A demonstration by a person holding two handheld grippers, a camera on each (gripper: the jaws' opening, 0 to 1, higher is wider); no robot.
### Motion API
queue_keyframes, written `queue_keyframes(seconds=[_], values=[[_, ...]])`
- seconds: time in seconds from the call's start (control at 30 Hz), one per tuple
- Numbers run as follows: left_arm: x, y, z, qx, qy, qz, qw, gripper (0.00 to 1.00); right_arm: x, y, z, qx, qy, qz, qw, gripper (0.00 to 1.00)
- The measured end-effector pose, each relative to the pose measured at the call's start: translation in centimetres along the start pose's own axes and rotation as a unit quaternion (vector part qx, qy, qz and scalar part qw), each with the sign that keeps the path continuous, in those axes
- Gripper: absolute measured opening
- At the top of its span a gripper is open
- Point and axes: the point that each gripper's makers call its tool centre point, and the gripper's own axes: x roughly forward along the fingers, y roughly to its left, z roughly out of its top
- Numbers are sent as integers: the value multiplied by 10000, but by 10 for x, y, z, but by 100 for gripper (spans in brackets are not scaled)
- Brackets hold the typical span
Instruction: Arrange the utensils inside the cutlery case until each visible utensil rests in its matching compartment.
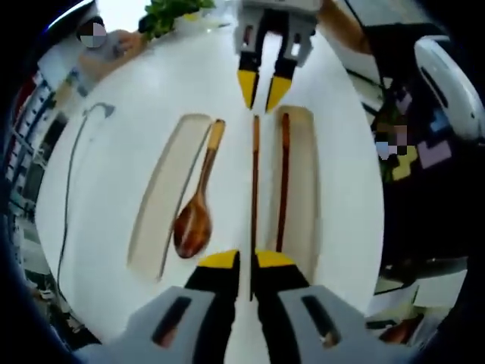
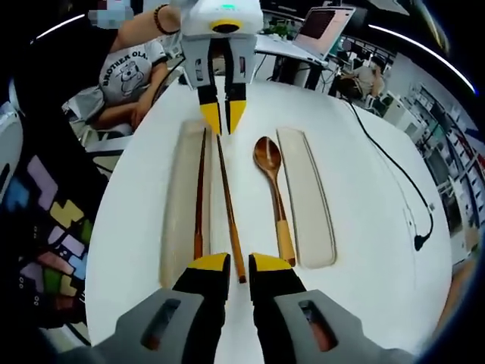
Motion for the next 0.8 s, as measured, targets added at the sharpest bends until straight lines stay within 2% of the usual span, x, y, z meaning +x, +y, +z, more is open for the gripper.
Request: queue_keyframes(seconds=[0.23,0.43,0.8], values=[[19,0,14,83,-42,-273,9996,6,8,-5,-4,-118,147,114,9998,10],[27,-3,19,185,26,-470,9987,10,16,-3,-1,-219,220,283,9991,11],[32,-8,11,260,205,-617,9975,9,26,1,-4,-254,365,475,9979,11]])
